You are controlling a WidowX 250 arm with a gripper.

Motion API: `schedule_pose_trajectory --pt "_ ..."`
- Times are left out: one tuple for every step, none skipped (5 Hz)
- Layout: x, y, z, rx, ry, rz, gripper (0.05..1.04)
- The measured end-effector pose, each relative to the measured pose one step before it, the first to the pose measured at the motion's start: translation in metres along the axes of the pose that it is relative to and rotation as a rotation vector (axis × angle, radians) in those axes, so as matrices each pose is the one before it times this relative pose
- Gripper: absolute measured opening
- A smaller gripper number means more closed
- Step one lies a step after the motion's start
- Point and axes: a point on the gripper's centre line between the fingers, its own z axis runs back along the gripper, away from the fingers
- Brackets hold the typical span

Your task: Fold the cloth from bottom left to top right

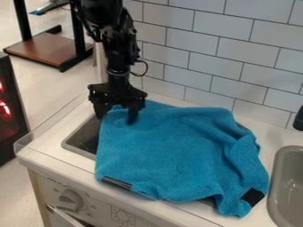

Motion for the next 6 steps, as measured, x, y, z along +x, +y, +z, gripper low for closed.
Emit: schedule_pose_trajectory --pt "0.00277 0.00002 -0.00175 0.0034 -0.0008 0.0047 0.964" --pt "0.00376 0.00598 -0.00213 0.0038 0.0027 0.0187 0.797" --pt "0.00238 0.00383 -0.00082 0.021 -0.0164 0.005 0.502" --pt "-0.00241 0.00161 -0.00144 0.0128 0.0007 0.0026 0.258" --pt "-0.00126 0.00127 0.00048 0.0042 0.0086 0.0067 0.1" --pt "-0.0033 0.00053 0.00447 -0.002 0.012 -0.0001 0.049"
